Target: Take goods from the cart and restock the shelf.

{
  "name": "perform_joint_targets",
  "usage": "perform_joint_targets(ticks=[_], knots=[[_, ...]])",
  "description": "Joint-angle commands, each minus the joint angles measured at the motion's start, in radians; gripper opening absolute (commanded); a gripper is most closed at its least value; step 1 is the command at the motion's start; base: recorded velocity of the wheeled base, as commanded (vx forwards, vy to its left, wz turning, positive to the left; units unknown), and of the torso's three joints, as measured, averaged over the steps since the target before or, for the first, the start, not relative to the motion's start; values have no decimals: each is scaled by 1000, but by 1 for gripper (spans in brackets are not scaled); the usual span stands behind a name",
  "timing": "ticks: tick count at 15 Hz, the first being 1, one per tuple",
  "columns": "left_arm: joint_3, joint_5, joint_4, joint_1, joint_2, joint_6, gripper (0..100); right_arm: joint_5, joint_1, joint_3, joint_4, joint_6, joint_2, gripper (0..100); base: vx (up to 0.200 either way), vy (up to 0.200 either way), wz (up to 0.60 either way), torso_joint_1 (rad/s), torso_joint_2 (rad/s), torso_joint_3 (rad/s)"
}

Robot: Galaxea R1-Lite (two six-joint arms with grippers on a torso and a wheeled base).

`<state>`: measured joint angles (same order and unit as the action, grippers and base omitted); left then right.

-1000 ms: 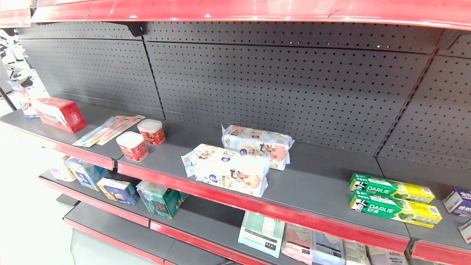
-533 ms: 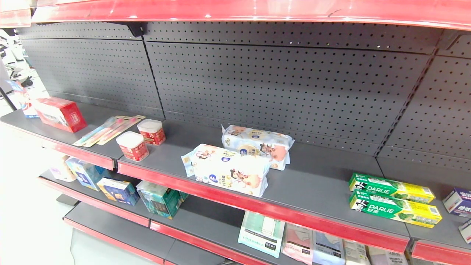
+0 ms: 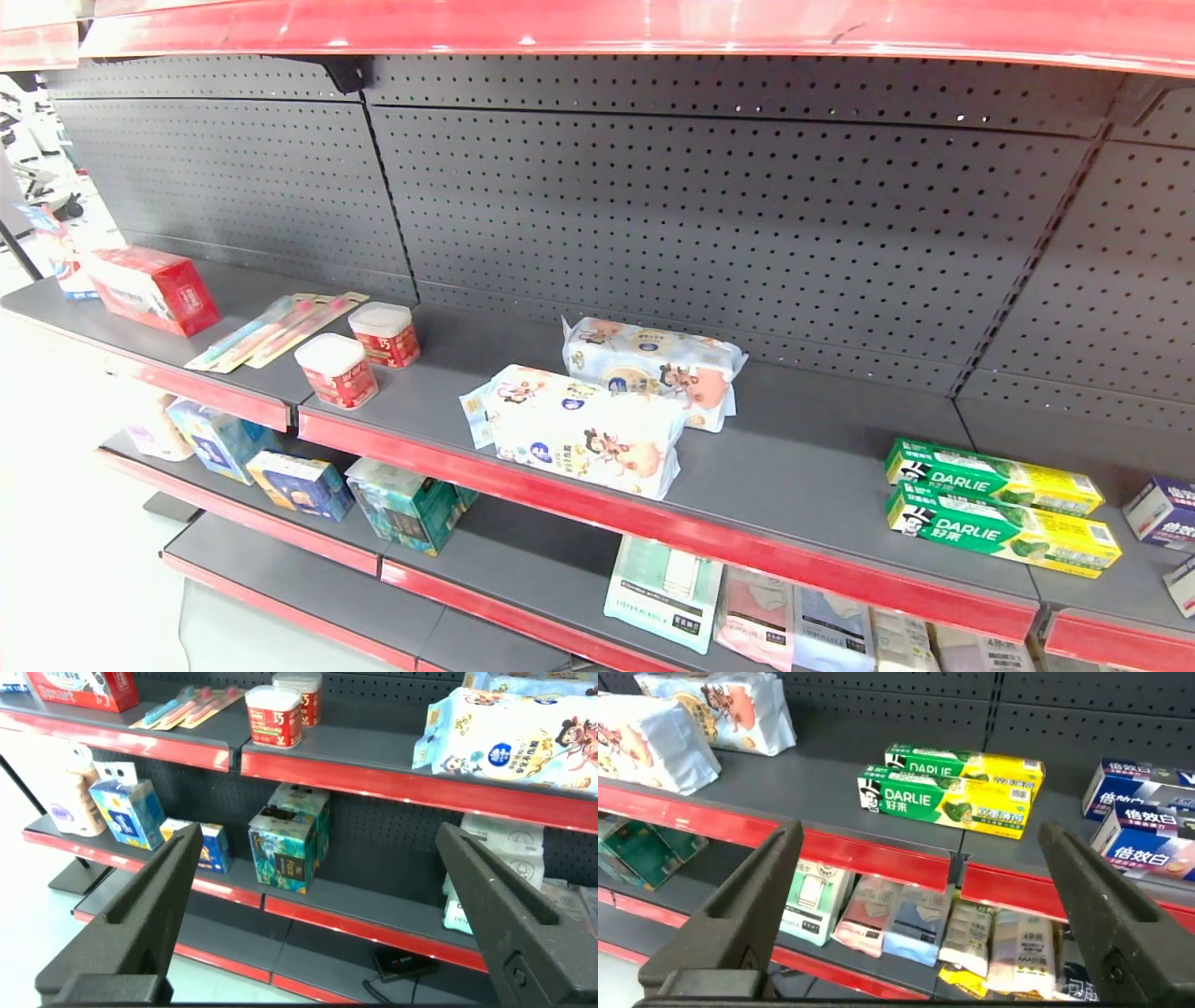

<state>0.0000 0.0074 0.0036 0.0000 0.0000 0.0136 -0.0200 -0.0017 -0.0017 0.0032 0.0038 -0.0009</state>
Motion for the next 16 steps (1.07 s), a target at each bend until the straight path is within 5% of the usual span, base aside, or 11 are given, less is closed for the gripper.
perform_joint_targets(ticks=[1,13,16], knots=[[0,0,1,0,3,0,100,-1,0,0,0,1,1,100,0,0,0,0,0,0],[0,0,-1,0,3,0,100,-1,0,2,0,1,1,100,0,0,-600,6,2,2],[0,-1,-1,0,0,0,100,0,0,0,0,-1,1,100,0,0,0,0,0,0]])
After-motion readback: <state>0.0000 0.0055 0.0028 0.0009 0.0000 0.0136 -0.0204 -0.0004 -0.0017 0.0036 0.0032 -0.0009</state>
